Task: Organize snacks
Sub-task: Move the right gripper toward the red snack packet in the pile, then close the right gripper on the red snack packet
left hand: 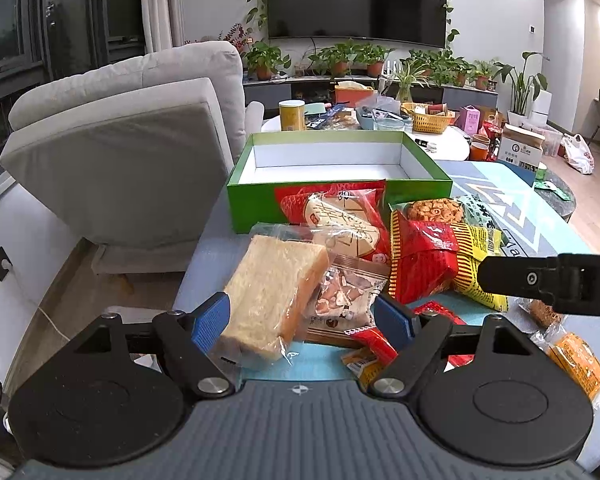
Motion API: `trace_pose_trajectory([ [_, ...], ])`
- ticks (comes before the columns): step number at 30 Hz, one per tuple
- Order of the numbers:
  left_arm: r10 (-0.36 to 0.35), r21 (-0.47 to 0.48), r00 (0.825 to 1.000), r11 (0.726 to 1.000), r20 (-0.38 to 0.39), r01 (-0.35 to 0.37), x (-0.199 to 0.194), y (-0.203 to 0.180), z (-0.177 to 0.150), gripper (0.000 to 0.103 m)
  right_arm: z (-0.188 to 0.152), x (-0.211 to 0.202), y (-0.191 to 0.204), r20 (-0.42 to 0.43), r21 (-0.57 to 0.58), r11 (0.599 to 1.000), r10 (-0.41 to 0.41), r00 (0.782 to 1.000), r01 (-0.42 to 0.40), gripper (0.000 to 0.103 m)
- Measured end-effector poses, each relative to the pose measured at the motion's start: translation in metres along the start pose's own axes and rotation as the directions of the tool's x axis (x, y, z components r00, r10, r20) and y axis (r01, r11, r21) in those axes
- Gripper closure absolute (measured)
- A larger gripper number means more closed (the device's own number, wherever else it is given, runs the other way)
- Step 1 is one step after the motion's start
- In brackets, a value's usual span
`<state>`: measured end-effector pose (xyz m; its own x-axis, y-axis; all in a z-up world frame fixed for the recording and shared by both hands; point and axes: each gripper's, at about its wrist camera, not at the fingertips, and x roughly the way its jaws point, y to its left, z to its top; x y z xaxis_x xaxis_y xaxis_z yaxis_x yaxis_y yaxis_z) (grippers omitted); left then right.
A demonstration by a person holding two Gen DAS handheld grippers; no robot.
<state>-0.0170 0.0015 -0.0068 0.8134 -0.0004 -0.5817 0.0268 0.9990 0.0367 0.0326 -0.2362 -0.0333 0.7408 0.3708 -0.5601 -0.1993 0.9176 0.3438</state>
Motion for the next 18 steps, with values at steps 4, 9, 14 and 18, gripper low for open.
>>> trace_pose_trajectory([
  [4,-0.005,0.000,1.000,1.000,-0.004,0.005,0.002,0.001,-0.001,0.026,-0.002,0.003,0.000,-0.016,-0.006,1.000,0.001,1.000,-0.001,0.025],
  [9,-0.010,0.000,1.000,1.000,-0.009,0.010,0.005,0.001,-0.001,0.026,-0.003,0.007,-0.002,-0.031,0.002,1.000,0.002,1.000,-0.002,0.025],
  [14,-0.029,0.001,0.999,1.000,-0.015,0.029,0.007,0.001,-0.003,0.026,-0.003,0.010,-0.005,-0.047,0.017,1.000,0.008,0.999,-0.008,0.025],
  [18,-0.040,-0.001,0.999,0.999,-0.019,0.040,0.010,0.001,-0.004,0.028,-0.004,0.013,-0.007,-0.062,0.026,1.000,0.016,0.998,-0.015,0.025],
])
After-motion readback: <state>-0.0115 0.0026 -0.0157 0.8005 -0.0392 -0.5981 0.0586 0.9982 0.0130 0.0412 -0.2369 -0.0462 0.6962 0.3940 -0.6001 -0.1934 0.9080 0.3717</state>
